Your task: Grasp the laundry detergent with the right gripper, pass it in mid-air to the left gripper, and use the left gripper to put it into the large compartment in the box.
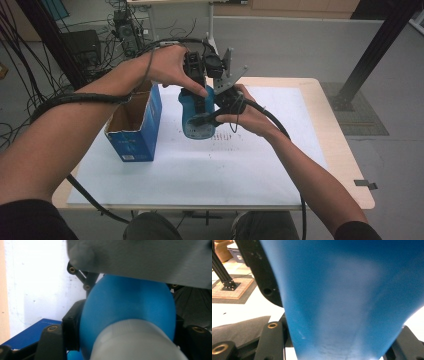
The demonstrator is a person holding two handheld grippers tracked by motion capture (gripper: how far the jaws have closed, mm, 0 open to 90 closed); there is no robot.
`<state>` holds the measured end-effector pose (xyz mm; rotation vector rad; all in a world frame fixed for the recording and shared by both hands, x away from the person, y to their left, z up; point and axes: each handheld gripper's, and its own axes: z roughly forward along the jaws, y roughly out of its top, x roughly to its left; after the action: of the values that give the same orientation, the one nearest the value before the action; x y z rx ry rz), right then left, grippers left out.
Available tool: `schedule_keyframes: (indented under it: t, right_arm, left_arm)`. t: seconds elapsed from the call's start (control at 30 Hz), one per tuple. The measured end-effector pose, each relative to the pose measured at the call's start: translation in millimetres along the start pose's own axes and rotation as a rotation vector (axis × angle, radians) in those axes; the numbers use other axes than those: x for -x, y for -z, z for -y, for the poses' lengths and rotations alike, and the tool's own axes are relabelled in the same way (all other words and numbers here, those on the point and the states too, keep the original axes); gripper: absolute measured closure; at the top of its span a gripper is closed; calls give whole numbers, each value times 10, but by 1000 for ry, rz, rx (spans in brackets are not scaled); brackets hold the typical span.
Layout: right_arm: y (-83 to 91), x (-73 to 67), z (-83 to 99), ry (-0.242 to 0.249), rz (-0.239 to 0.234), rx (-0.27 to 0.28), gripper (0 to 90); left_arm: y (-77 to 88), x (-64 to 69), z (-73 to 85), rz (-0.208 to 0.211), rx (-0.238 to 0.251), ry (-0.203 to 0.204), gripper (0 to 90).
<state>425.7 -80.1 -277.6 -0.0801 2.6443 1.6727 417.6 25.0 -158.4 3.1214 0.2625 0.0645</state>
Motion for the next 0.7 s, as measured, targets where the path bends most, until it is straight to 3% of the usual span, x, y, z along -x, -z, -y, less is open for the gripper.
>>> schedule_keyframes:
  t: [0.7]
  right_arm:
    - [-36,-2,14,7,4,-5,434]
  left_arm:
    - [-24,15,0,-14,-18,2,367]
